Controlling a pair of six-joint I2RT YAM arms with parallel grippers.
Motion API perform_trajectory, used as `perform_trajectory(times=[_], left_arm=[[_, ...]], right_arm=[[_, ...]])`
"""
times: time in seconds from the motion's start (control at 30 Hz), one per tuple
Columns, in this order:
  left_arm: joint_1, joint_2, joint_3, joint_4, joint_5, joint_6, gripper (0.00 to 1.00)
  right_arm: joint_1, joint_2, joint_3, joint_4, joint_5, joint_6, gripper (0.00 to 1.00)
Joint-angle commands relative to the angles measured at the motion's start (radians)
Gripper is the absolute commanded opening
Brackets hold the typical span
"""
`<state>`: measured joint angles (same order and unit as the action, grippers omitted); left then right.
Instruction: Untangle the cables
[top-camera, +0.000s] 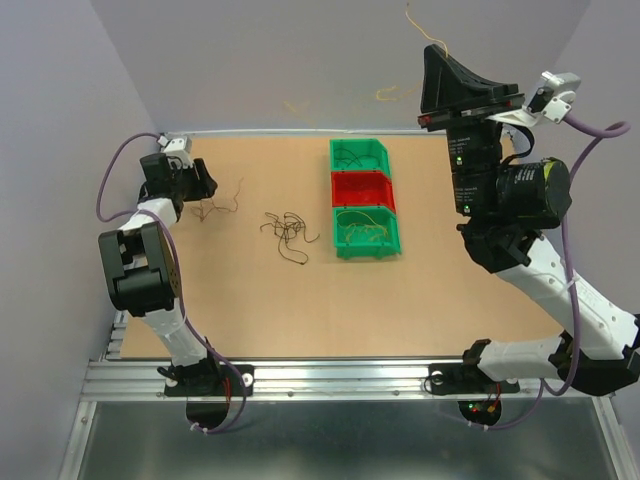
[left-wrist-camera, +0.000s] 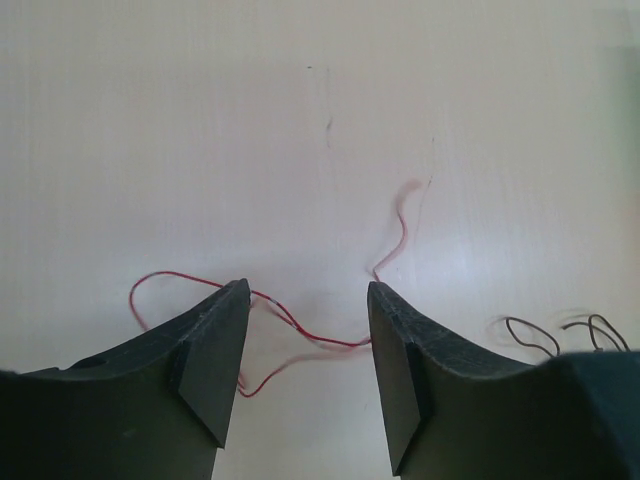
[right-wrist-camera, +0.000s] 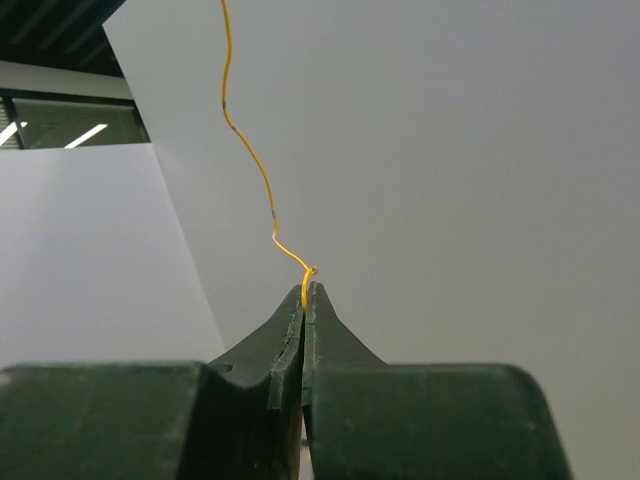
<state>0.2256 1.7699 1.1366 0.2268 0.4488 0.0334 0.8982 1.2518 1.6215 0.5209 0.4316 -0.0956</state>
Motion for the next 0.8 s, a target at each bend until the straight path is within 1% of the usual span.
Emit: perform_trajectory(times=[0.0,0.07,0.2,0.3,0.47,0.77], left_arm=[[0.010,0.016,0.049,0.009,0.077,-0.029,0.63],[0.021,0.026,0.052,0.009,0.096,-0.029,0.63],[0.021,-0.013,0.012,0.054,0.105,-0.029,0.64],[0.018,-0.091,-0.036,0.097,0.126,-0.030,0.67],[0.012,-0.170,-0.103,0.157,0.174,-0.029,0.72],[-0.034,-0.293,-0.187,0.209,0.182,-0.010,0.75]], right_arm=[[0.005,-0.034,-0.043,0.044,0.064,-0.056,0.00],[0.005,-0.041,-0.060,0.034,0.061,-0.066,0.01],[0.007,-0.052,-0.106,0.010,0.053,-0.078,0.01],[0.005,-0.057,-0.153,-0.001,0.049,-0.081,0.01],[0.004,-0.022,-0.199,-0.012,0.065,-0.070,0.01],[-0.036,-0.034,-0.310,-0.012,0.030,0.016,0.00]])
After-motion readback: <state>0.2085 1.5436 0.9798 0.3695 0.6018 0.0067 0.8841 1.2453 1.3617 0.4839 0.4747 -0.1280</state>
